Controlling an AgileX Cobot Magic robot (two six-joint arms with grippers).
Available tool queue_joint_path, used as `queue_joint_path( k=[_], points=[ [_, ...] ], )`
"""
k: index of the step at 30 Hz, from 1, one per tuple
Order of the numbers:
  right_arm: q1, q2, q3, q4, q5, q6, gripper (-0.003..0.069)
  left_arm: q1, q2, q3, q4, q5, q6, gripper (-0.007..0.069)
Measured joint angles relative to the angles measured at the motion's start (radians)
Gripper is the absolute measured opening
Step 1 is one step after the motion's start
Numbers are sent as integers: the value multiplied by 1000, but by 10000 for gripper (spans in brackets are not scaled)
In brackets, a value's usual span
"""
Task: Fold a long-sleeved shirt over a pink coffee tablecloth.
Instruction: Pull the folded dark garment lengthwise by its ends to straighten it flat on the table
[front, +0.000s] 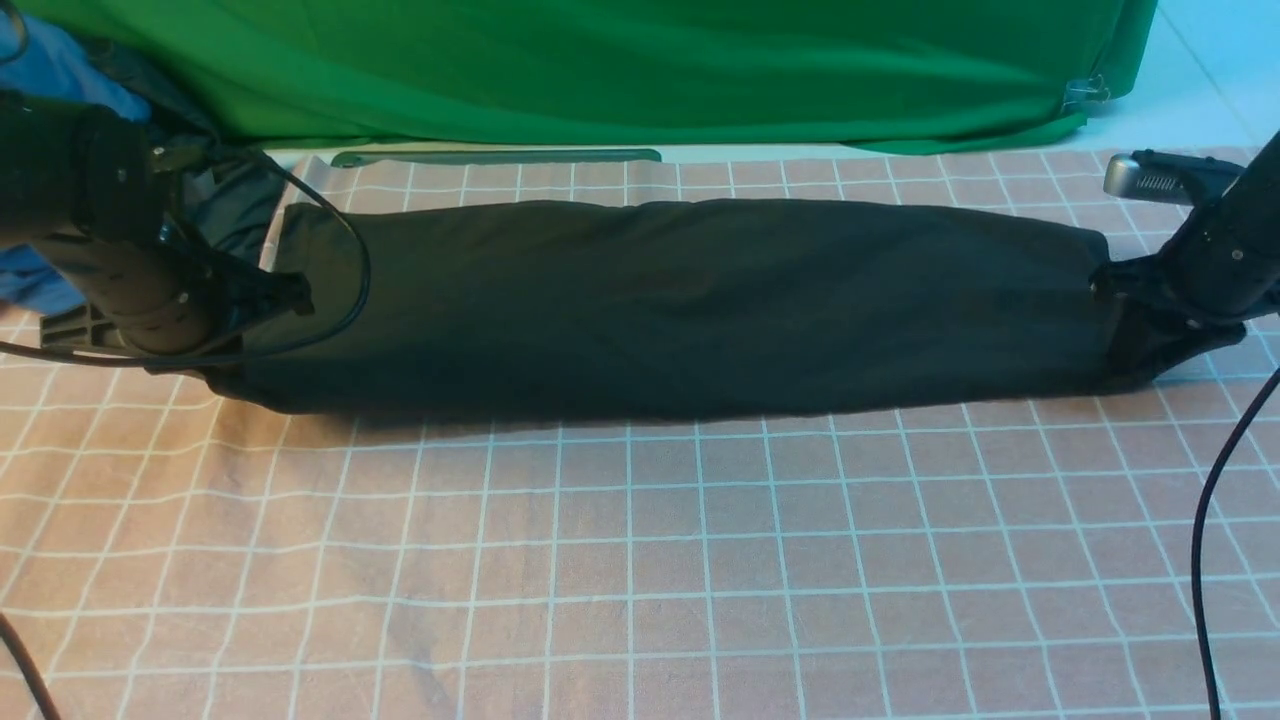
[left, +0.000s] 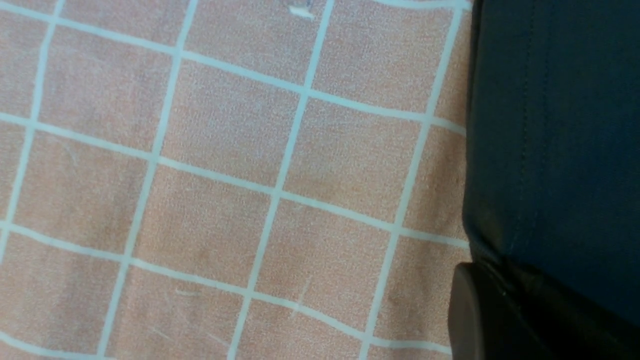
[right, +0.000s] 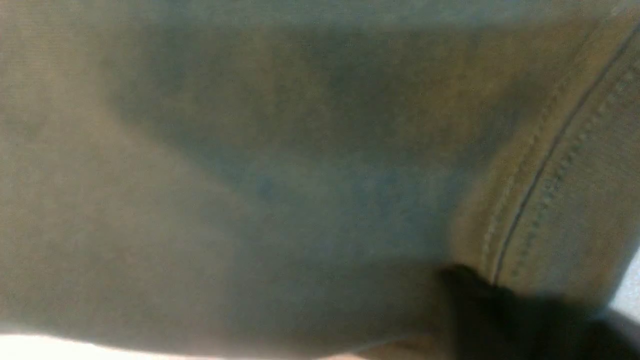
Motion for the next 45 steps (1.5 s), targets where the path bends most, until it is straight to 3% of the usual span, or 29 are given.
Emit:
queue_joint_path(
  k=[2,7,14,21,27,32,34,35,40,45],
  points=[
    [0,-5,-10,-5,43,-5,86,0,-4,0,-1,17,-4,30],
    [-2,-76,-4,-62,139,0,86,0,-34,-9,-13,83,-6,30],
    [-8,-352,247,-117,159,29,86,29,-171,28,-90,234,-7,30],
    [-13,-506,568,-147,171,29,88,48,-369,301,-125,325,-12,30],
    [-14,-562,685,-161,117,36,122,49,-532,463,-127,346,-12,30],
    [-14,-563,691,-170,95,46,223,49,-579,507,-126,347,-12,36],
    [-14,-563,691,-183,100,58,335,49,-582,512,-105,354,-21,83],
    [-14,-563,691,-185,101,58,345,49,-582,512,-103,354,-22,94],
    [-14,-563,690,-194,72,90,622,50,-582,512,-85,346,-33,294],
    [-14,-555,690,-189,-77,101,685,50,-582,496,-123,316,-33,458]
  ],
)
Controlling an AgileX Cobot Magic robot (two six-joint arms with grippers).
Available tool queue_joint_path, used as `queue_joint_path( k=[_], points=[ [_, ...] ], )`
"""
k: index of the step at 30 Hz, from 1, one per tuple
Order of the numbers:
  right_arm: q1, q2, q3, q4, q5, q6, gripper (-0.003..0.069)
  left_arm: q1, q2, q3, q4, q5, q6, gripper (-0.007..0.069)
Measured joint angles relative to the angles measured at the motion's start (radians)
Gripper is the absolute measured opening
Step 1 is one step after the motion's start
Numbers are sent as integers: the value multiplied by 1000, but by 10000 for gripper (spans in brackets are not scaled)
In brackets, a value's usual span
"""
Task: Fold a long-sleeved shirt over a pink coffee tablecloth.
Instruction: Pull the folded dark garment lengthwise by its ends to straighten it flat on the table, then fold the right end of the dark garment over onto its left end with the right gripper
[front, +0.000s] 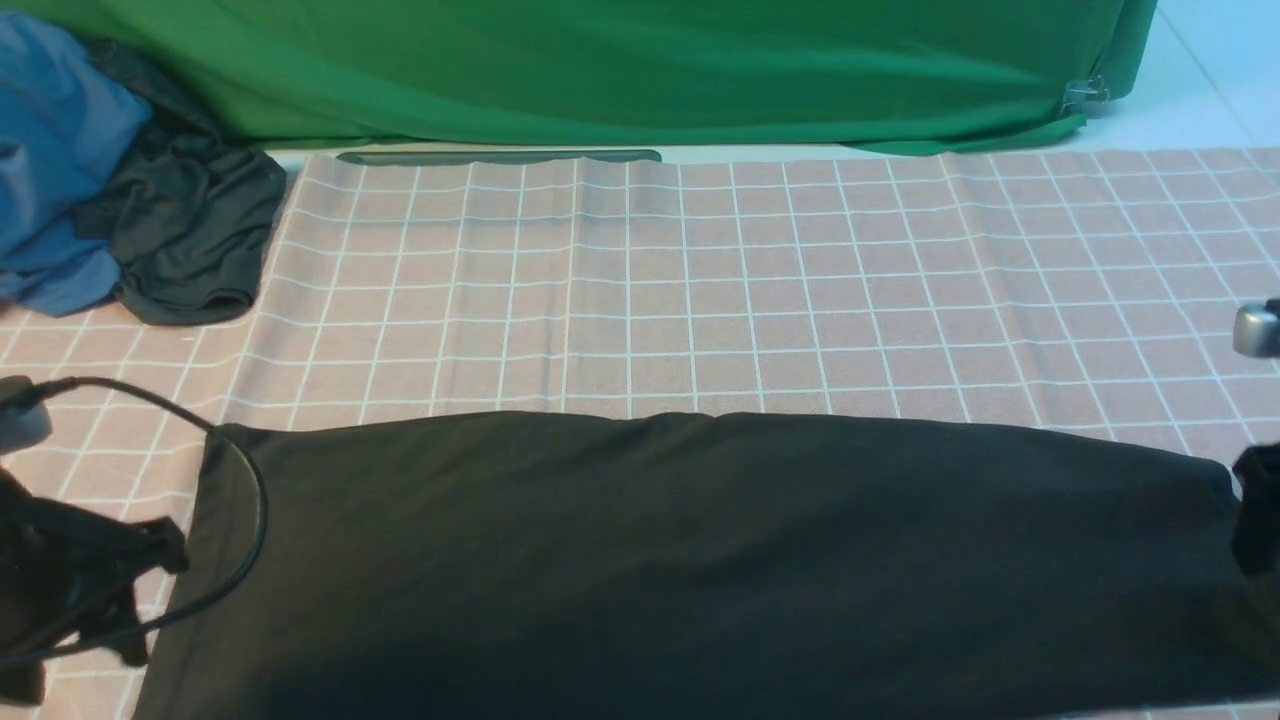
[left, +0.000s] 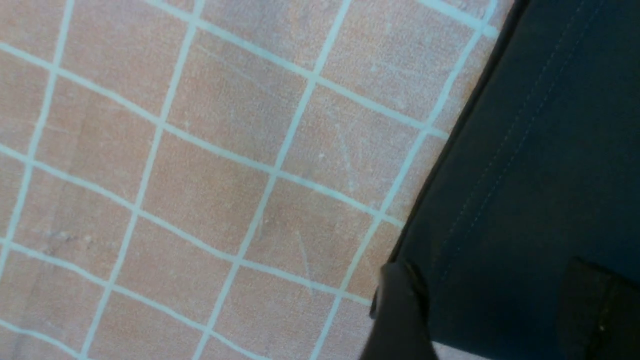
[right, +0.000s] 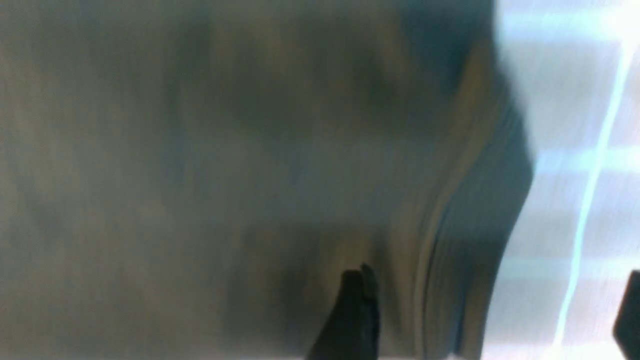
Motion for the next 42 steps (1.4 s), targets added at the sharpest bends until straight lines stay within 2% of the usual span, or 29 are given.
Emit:
queue_joint_path(
  k=[2,5,9,11,14,16,17,19,25,28,32,37,41,42],
  points=[
    [0,29,-1,10,-62,0,689,0,-6,-22,-53,-18,27,487],
    [3,90,-1,20,-97,-2,689,0,-24,-41,-120,-25,69,479],
    [26,160,-3,20,-113,-3,658,0,-63,-47,-159,-24,87,414],
    [54,169,-11,20,-110,-4,491,0,-96,-47,-180,-23,96,311],
    [81,170,-14,36,-106,-8,191,0,-128,-47,-191,-23,105,165],
    [84,168,-24,28,-91,-10,125,0,-144,-47,-191,-23,115,90],
    [84,168,-34,11,-77,-5,127,0,-152,-47,-191,-23,121,50],
    [81,158,-68,-30,-22,10,129,0,-169,-47,-196,-22,126,21],
    [17,67,-232,-119,153,59,128,0,-200,-47,-198,-19,127,13],
    [-9,40,-321,-129,217,74,128,0,-202,-47,-198,-13,127,14],
    [13,-1,-412,-66,239,80,128,0,-202,-47,-198,-11,127,14],
    [155,-39,-494,83,244,108,128,0,-202,-47,-225,-16,134,14],
    [331,-42,-553,167,247,154,128,0,-202,-47,-267,-18,163,14],
    [400,-40,-573,186,246,168,128,0,-202,-47,-283,-19,174,14]
  ],
)
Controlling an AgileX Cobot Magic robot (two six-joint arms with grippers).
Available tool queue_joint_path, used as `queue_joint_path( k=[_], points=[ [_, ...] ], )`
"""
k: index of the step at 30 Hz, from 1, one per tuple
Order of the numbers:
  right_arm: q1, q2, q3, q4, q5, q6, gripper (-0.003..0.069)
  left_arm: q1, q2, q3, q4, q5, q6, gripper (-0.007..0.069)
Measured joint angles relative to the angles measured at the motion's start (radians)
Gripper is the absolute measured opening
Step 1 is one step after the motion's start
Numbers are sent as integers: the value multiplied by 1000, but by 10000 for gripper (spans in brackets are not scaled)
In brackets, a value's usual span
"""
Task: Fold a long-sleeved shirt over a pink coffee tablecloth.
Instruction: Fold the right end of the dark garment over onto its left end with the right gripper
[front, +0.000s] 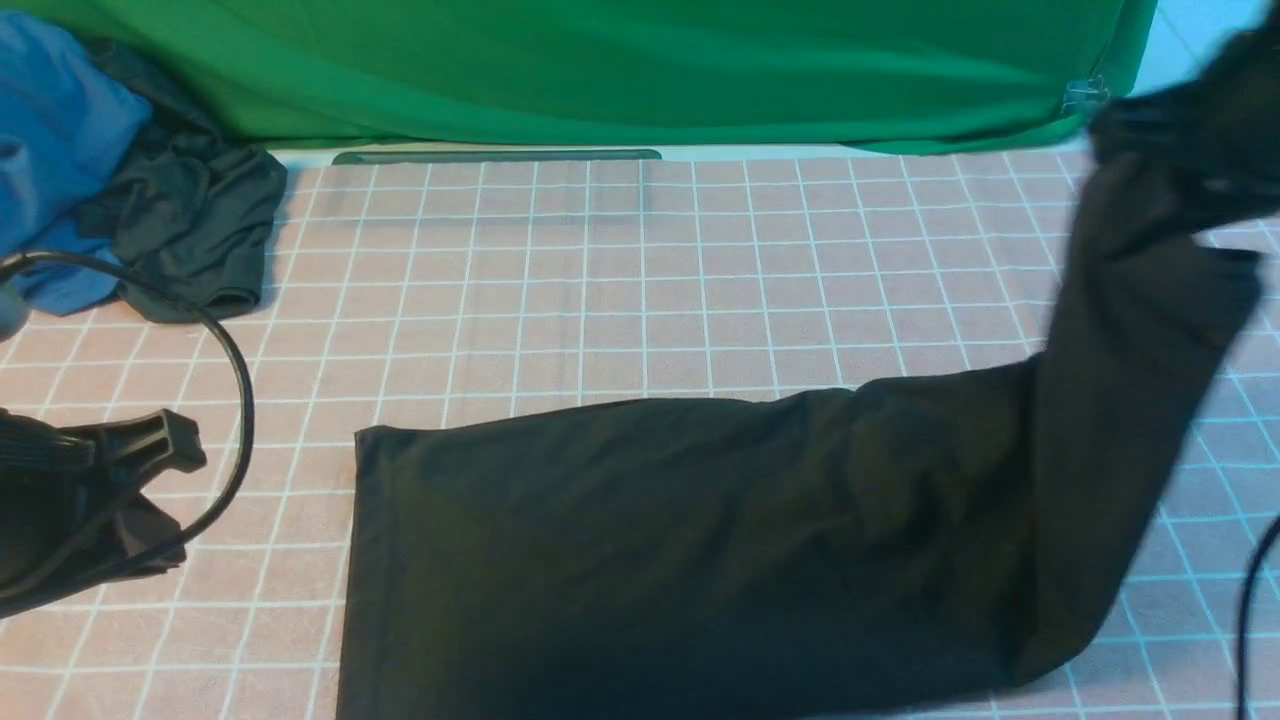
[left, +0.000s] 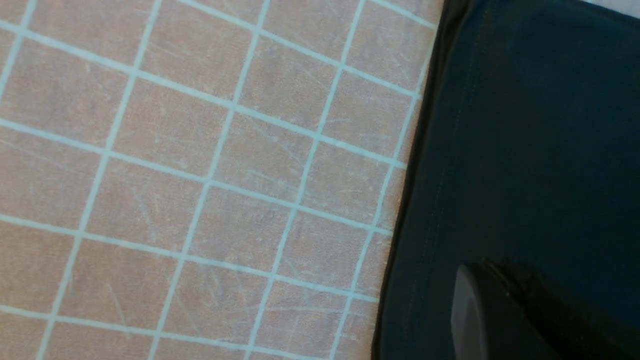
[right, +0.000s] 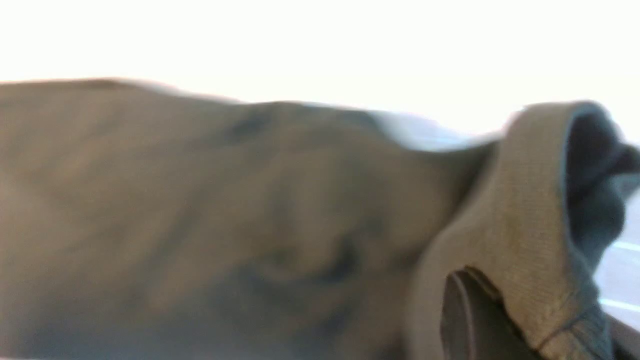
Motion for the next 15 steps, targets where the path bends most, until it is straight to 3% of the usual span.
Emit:
queue_joint_path(
  k=[5,15],
  points=[
    [210,37,-61,30,-51,75,128,0,0,0,-43,-3,30,14],
    [445,233,-83,172,-247,118,128,0,0,0,-46,-3,39,14]
  ],
)
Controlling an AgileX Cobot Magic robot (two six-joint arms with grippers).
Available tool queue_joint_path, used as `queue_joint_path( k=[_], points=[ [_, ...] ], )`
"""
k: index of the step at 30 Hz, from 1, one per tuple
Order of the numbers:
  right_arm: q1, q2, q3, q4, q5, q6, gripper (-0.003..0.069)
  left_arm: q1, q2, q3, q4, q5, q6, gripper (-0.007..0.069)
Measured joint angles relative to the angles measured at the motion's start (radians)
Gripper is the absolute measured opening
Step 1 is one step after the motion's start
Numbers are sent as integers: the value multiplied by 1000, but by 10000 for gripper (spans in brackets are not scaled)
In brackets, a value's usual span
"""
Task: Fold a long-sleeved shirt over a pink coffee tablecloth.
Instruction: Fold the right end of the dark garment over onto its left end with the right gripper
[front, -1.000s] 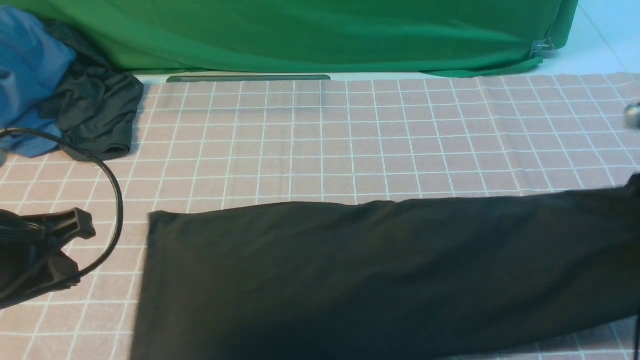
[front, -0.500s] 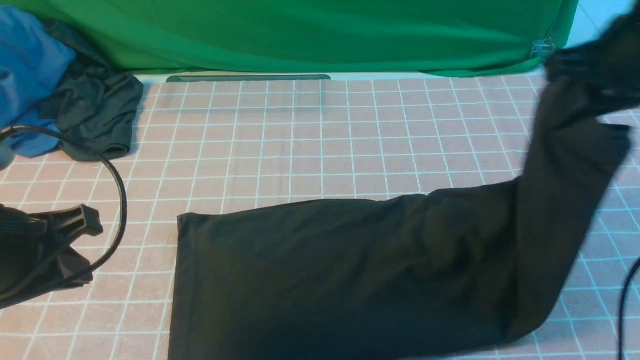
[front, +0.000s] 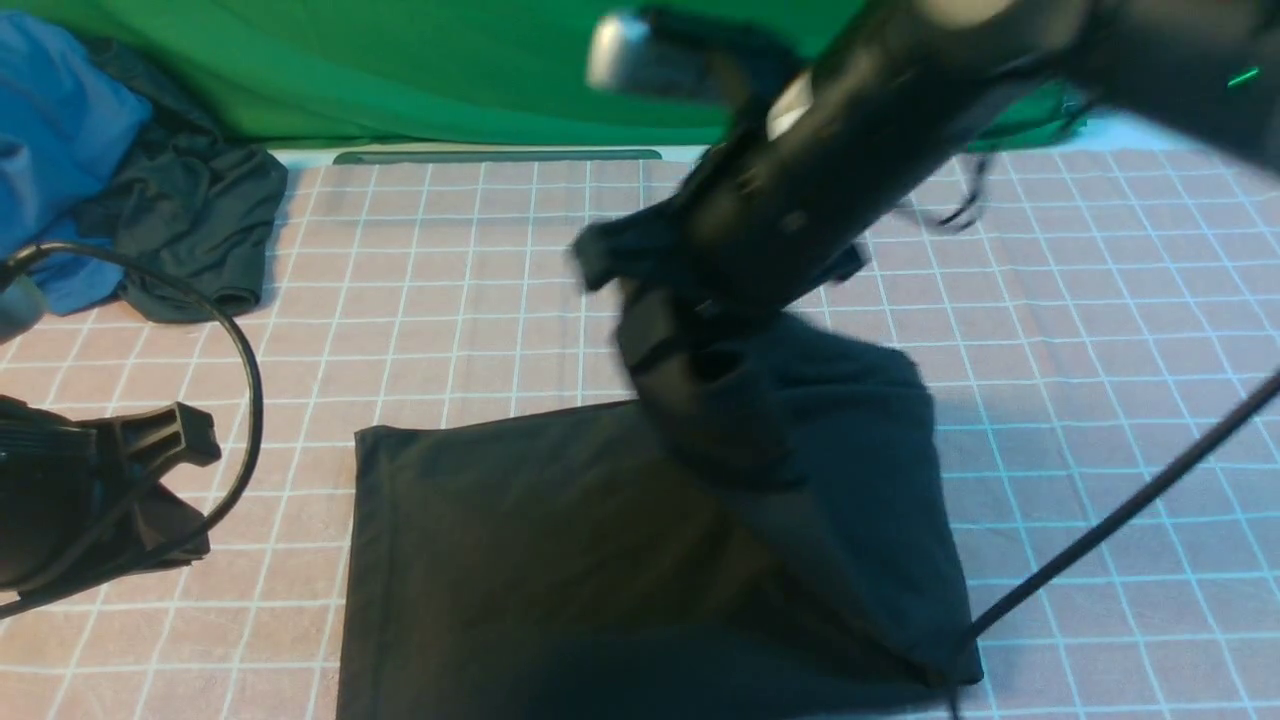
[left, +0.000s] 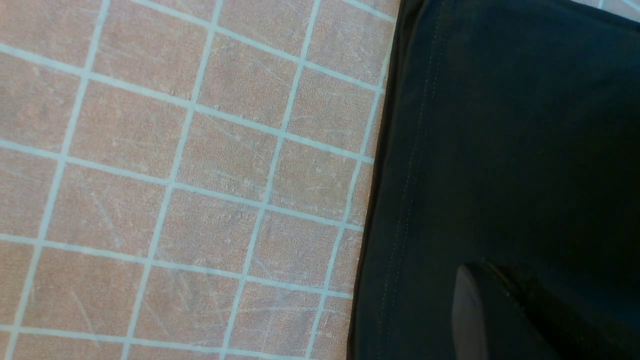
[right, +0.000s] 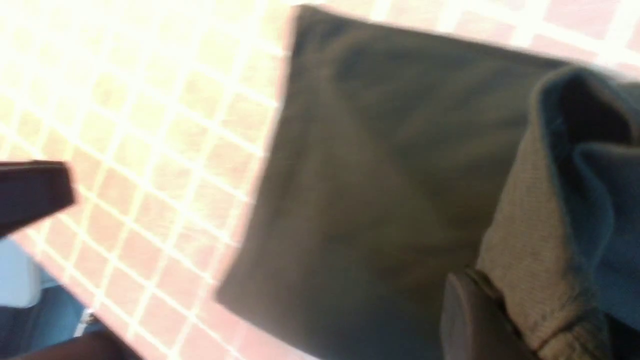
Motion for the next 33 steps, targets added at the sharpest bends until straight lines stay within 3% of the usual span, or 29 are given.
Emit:
queue_joint_path(
  k=[14,18,21,25,27,31,33],
  points=[
    [180,205,-20,96,-221,-24,133,0,0,0,0,0,1,14],
    [199,239,-25,121,-351,2,221,0,0,0,0,0,1,14],
    [205,263,-30,160,-412,17,338,0,0,0,0,-1,1,14],
    [205,270,-35,206,-414,-18,452,0,0,0,0,-1,1,14],
    [204,264,-52,211,-372,-74,467,0,0,0,0,-1,1,14],
    [175,247,-104,188,-214,-169,418,0,0,0,0,4,2,14],
    [145,228,-143,126,-93,-196,312,0,0,0,0,7,2,14]
  ],
)
